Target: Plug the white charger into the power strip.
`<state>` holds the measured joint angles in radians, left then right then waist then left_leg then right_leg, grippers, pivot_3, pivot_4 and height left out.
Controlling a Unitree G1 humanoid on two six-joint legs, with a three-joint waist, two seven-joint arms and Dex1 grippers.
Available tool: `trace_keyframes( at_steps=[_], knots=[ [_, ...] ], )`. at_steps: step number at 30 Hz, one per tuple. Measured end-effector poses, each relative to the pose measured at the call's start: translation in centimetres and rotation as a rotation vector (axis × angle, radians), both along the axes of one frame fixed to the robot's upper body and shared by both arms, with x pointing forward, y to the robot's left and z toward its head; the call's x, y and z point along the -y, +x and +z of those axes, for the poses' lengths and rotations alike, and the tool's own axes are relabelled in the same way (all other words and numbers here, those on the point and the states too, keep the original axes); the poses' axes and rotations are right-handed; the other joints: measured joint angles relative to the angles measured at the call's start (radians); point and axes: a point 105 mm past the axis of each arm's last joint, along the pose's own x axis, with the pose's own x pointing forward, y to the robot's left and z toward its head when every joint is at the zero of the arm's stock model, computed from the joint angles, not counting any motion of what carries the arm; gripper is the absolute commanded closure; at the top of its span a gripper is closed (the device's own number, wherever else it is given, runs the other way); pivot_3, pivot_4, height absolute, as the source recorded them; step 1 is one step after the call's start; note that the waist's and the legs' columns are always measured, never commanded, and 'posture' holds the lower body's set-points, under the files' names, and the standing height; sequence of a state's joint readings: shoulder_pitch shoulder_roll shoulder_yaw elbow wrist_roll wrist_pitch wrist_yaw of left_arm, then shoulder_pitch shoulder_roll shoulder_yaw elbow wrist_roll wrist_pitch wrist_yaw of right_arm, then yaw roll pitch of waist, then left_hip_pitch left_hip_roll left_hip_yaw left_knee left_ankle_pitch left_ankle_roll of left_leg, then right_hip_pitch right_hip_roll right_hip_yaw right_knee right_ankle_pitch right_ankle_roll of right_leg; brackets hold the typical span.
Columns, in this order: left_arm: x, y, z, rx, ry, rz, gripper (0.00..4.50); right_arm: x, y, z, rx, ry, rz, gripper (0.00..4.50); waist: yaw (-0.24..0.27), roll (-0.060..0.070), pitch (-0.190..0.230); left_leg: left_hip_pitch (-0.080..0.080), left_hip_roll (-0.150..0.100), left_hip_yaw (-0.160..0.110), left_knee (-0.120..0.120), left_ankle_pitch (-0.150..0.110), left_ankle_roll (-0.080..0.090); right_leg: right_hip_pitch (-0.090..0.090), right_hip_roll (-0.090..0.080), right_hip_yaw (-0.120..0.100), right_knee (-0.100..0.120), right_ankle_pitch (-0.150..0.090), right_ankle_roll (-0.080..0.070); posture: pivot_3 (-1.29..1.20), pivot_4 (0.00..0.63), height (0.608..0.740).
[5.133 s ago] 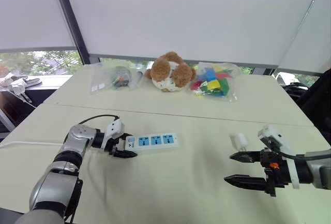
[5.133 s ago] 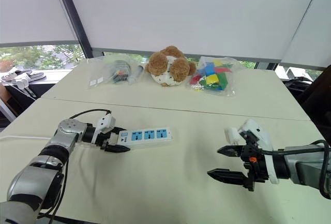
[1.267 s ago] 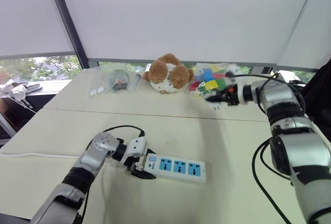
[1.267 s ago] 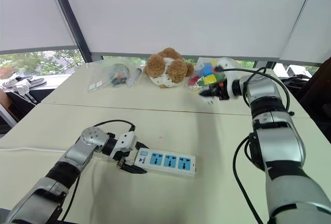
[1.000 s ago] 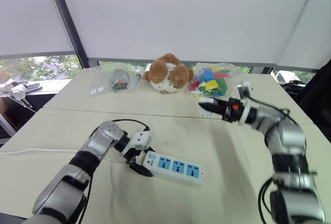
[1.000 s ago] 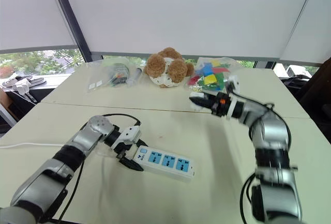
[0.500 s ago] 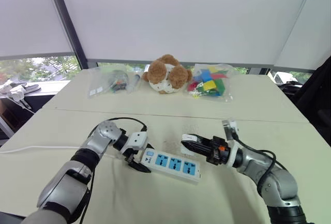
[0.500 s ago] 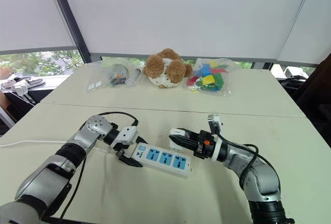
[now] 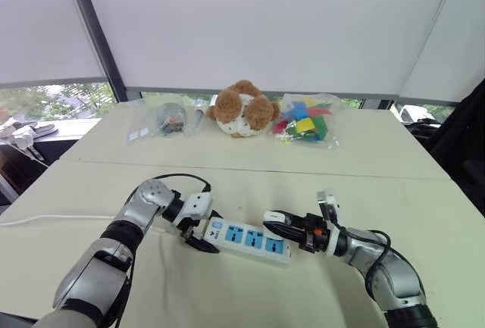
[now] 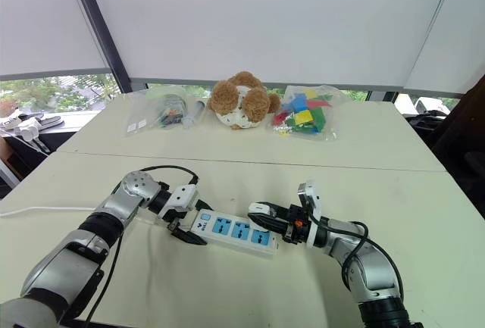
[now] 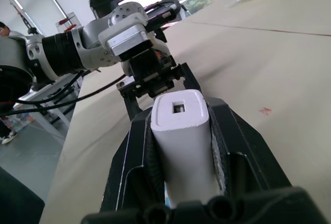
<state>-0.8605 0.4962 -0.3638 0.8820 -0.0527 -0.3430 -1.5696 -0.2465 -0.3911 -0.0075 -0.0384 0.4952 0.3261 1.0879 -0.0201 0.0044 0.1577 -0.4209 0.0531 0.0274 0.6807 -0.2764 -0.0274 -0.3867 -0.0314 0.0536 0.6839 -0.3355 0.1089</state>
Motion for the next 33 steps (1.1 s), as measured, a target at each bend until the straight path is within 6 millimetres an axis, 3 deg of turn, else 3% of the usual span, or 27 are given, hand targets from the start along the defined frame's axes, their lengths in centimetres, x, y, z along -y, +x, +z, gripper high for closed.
trace_keyframes(
  at_steps=[22, 33],
  knots=[
    [-0.2, -0.2, -0.1, 0.002, 0.001, -0.016, 1.42, -0.1, -0.5, -1.4, 0.078, -0.031, 0.008, 3.72, 0.0, 0.0, 0.0, 0.003, 0.001, -0.001, -0.001, 0.0, 0.0, 0.001, 0.002, 0.003, 0.0, 0.0, 0.0, 0.0, 0.15, 0.739],
    [-0.4, -0.4, -0.5, 0.004, 0.0, -0.011, 1.42, -0.3, -1.0, -2.6, 0.127, -0.052, 0.015, 3.72, -0.001, -0.003, -0.002, 0.016, 0.001, -0.001, -0.005, -0.001, 0.002, 0.014, 0.003, 0.003, -0.003, -0.001, -0.002, 0.0, 0.15, 0.739]
  ],
)
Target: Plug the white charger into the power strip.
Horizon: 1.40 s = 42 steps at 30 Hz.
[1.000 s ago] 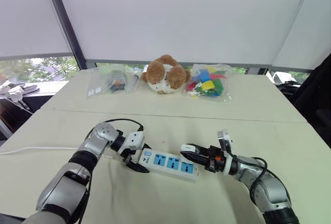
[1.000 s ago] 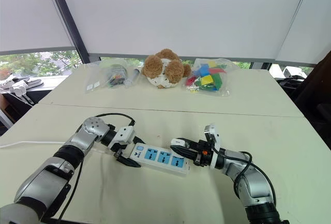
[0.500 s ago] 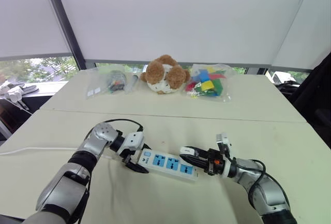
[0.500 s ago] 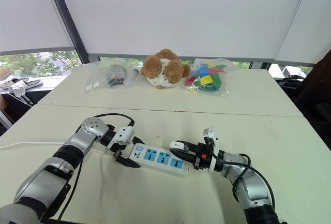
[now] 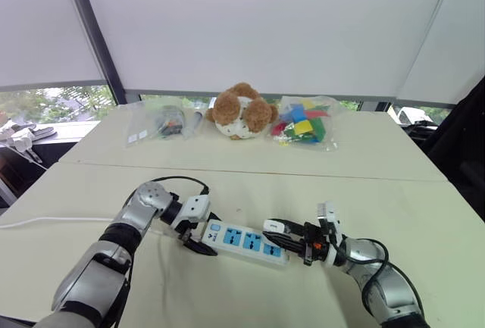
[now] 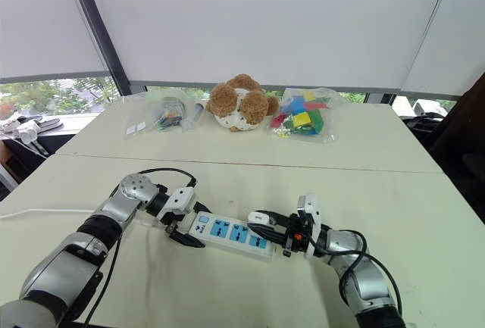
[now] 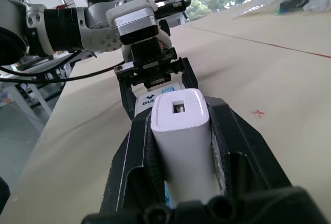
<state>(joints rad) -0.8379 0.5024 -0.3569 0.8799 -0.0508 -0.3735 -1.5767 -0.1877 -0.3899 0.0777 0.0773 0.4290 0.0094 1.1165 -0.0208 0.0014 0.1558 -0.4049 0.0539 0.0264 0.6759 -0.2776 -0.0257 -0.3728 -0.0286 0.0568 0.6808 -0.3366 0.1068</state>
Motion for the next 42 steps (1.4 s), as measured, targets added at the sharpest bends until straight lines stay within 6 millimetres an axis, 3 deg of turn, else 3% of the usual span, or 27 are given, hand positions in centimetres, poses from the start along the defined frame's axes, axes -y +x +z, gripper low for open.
trace_keyframes(
  at_steps=[8, 11, 26, 37, 42],
  knots=[
    [0.0, 0.0, -0.1, 0.025, 0.005, -0.01, 1.42, 0.1, 0.0, -0.3, -0.044, 0.019, 0.007, 3.72, 0.001, -0.003, -0.002, 0.006, 0.0, 0.0, -0.003, 0.0, 0.0, 0.005, 0.0, 0.0, 0.0, -0.001, -0.002, 0.0, 0.15, 0.739],
    [0.0, -0.1, -0.3, 0.02, 0.01, -0.012, 1.42, 0.1, -0.2, -0.7, -0.046, 0.018, 0.012, 3.72, 0.003, -0.006, -0.004, 0.015, 0.0, 0.0, -0.011, 0.0, 0.0, 0.013, 0.001, 0.001, -0.007, -0.002, -0.003, 0.0, 0.15, 0.739],
    [-0.8, -0.6, -0.7, -0.039, 0.042, 0.026, 1.42, -0.4, 0.0, -1.9, 0.076, -0.037, 0.052, 3.72, -0.014, -0.021, -0.015, 0.023, 0.004, -0.001, -0.017, 0.0, 0.0, 0.02, 0.002, 0.001, -0.013, -0.003, -0.006, 0.0, 0.15, 0.739],
    [-1.1, -0.7, -1.2, -0.006, 0.067, 0.012, 1.42, -0.6, -0.1, -2.4, 0.013, -0.045, 0.089, 3.72, -0.02, -0.028, -0.021, 0.048, 0.011, -0.002, -0.032, -0.001, -0.001, 0.041, -0.002, 0.0, -0.018, -0.012, -0.023, 0.0, 0.15, 0.739],
    [-1.2, -0.8, -1.3, -0.006, 0.065, 0.016, 1.42, -0.6, 0.0, -2.5, 0.008, -0.046, 0.083, 3.72, -0.021, -0.03, -0.025, 0.05, 0.011, -0.003, -0.036, -0.001, -0.001, 0.042, -0.006, -0.001, -0.018, -0.014, -0.028, 0.0, 0.15, 0.739]
  ],
)
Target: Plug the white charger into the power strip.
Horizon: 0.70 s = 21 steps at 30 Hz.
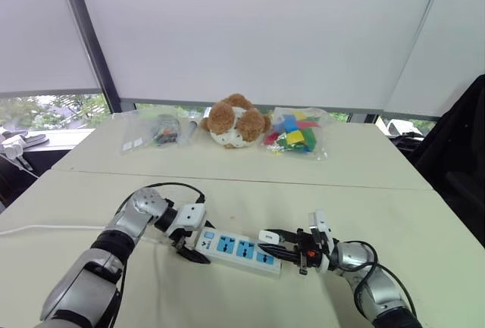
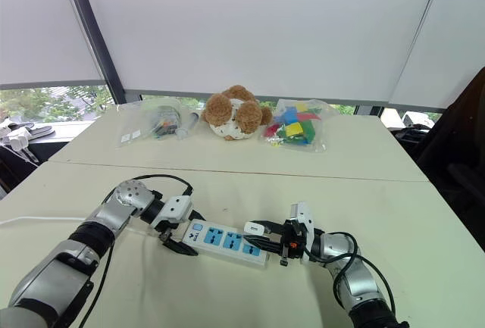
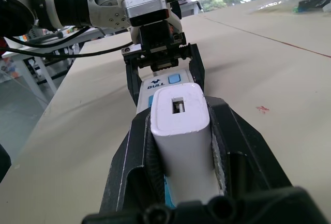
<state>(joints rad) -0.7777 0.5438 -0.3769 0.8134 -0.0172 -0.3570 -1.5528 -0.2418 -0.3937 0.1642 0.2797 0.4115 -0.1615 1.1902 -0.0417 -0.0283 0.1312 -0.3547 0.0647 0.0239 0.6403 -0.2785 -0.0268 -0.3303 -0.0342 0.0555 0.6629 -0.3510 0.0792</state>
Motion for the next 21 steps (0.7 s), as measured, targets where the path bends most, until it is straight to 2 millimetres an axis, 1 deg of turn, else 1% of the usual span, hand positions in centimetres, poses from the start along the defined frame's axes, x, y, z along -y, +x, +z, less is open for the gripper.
trace_keyframes(
  at_steps=[4, 11, 16, 21],
  knots=[
    [-0.07, -0.07, -0.1, -0.005, -0.006, 0.007, 1.42, -0.05, 0.07, 0.07, 0.013, -0.01, 0.002, 3.72, -0.003, 0.001, -0.003, 0.001, -0.003, 0.004, -0.008, 0.0, -0.001, -0.003, -0.008, -0.002, -0.002, 0.0, -0.001, 0.0, 0.15, 0.739],
    [0.16, -0.04, -0.13, -0.007, -0.014, 0.008, 1.42, 0.16, 0.13, 0.21, 0.04, -0.038, 0.005, 3.72, -0.003, 0.002, -0.003, -0.001, -0.003, 0.006, -0.01, 0.001, -0.001, -0.004, -0.013, -0.004, -0.003, 0.0, -0.001, 0.0, 0.15, 0.739],
    [0.42, -0.05, -0.24, -0.021, -0.02, 0.012, 1.42, 0.32, -0.04, 0.14, 0.039, -0.041, -0.001, 3.72, -0.003, 0.006, -0.005, -0.002, -0.003, 0.007, -0.011, 0.0, -0.002, -0.004, -0.015, -0.004, -0.009, 0.0, -0.001, 0.0, 0.15, 0.739],
    [0.58, -0.03, -0.26, -0.021, -0.025, 0.011, 1.42, 0.46, -0.2, 0.16, 0.043, -0.043, -0.014, 3.72, -0.002, 0.007, -0.006, -0.003, -0.004, 0.009, -0.013, 0.0, -0.002, -0.004, -0.022, -0.009, -0.012, 0.0, -0.001, 0.0, 0.15, 0.739]
  ],
)
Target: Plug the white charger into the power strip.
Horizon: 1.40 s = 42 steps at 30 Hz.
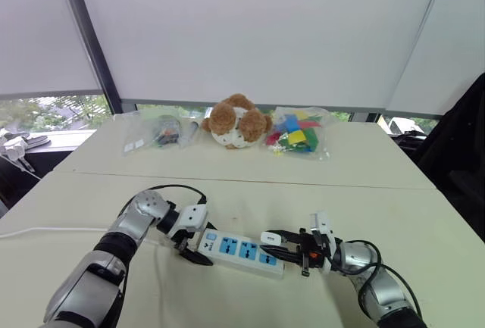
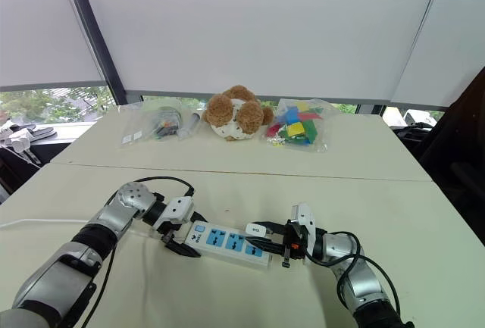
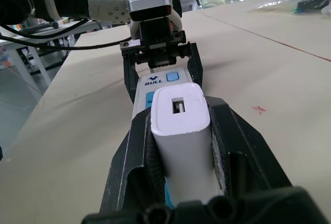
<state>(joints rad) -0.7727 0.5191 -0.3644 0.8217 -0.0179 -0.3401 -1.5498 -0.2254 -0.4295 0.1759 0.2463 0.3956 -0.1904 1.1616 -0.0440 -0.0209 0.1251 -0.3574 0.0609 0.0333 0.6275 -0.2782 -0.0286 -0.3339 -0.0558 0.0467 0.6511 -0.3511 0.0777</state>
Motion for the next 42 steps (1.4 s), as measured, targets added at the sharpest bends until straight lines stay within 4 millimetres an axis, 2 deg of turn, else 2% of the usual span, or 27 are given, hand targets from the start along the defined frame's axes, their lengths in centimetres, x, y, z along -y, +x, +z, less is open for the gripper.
trace_keyframes(
  at_steps=[7, 11, 14, 16, 18, 20, 30, 35, 38, 42],
  knots=[
    [0.5, 0.0, 0.1, 0.022, -0.019, -0.012, 1.42, 0.4, -0.4, 0.3, 0.01, -0.012, -0.023, 3.72, 0.003, 0.003, 0.002, -0.003, -0.001, 0.002, -0.001, 0.0, 0.0, -0.002, -0.006, -0.005, -0.002, 0.0, 0.0, 0.0, 0.15, 0.739],
    [0.6, -0.2, 0.4, 0.038, -0.041, -0.02, 1.42, 0.5, -0.8, 0.8, 0.007, -0.022, -0.033, 3.72, 0.005, 0.006, 0.001, -0.016, -0.001, 0.002, 0.0, 0.0, 0.0, -0.013, -0.007, -0.007, -0.003, 0.0, 0.0, 0.0, 0.15, 0.739],
    [0.7, -0.5, 0.5, 0.045, -0.046, -0.023, 1.42, 0.6, -1.0, 1.0, 0.006, -0.03, -0.028, 3.72, 0.006, 0.007, 0.001, -0.018, -0.002, 0.002, 0.0, 0.001, -0.001, -0.015, -0.007, -0.007, -0.004, 0.0, 0.0, 0.0, 0.15, 0.739],
    [0.7, -0.5, 0.5, 0.054, -0.047, -0.024, 1.42, 0.6, -1.0, 1.0, 0.0, -0.036, -0.027, 2.67, 0.006, 0.007, 0.001, -0.018, -0.002, 0.002, -0.001, 0.001, -0.001, -0.015, -0.007, -0.007, -0.004, 0.0, 0.0, 0.0, 0.15, 0.739],
    [0.8, -0.6, 0.7, 0.064, -0.057, -0.026, 1.42, 1.4, -1.4, -0.4, -0.069, -0.073, -0.049, 1.82, 0.012, 0.006, 0.003, -0.021, -0.002, 0.002, -0.001, 0.001, -0.001, -0.018, -0.007, -0.007, -0.005, 0.0, 0.0, 0.0, 0.15, 0.739],
    [0.8, -0.7, 0.8, 0.074, -0.054, -0.031, 1.42, 1.7, -1.4, -0.5, -0.099, -0.064, -0.065, 0.77, 0.01, 0.007, 0.004, -0.023, -0.002, 0.003, -0.001, 0.001, -0.001, -0.02, -0.007, -0.007, -0.005, 0.001, 0.001, 0.0, 0.15, 0.739],
    [0.8, -0.7, 1.0, 0.095, -0.058, -0.037, 1.42, 1.9, -2.4, 0.4, -0.149, -0.045, -0.104, 0.77, 0.011, 0.012, 0.009, -0.029, -0.003, 0.003, 0.002, 0.001, 0.0, -0.024, -0.007, -0.009, -0.004, 0.002, 0.003, 0.0, 0.15, 0.739],
    [0.6, -0.5, 0.9, 0.091, -0.061, -0.025, 1.42, 2.4, -2.9, 4.4, -0.048, -0.006, -0.141, 0.77, 0.016, 0.013, 0.011, -0.03, -0.003, 0.003, 0.003, 0.001, 0.0, -0.024, -0.006, -0.009, -0.003, 0.004, 0.007, 0.0, 0.15, 0.739],
    [0.7, -0.4, 1.0, 0.081, -0.069, -0.011, 1.42, 3.9, -3.9, 6.1, -0.01, -0.038, -0.192, 0.77, 0.026, 0.009, 0.013, -0.029, -0.003, 0.002, 0.003, 0.001, 0.0, -0.024, -0.004, -0.009, -0.003, 0.004, 0.007, 0.0, 0.15, 0.739],
    [0.6, 0.4, 1.0, 0.043, -0.086, 0.058, 1.42, 6.8, -5.7, 5.9, -0.061, -0.149, -0.268, 0.77, 0.032, 0.009, 0.016, -0.029, -0.003, 0.001, 0.004, 0.001, 0.001, -0.024, 0.0, -0.009, -0.002, 0.005, 0.009, 0.0, 0.15, 0.739]
  ],
)
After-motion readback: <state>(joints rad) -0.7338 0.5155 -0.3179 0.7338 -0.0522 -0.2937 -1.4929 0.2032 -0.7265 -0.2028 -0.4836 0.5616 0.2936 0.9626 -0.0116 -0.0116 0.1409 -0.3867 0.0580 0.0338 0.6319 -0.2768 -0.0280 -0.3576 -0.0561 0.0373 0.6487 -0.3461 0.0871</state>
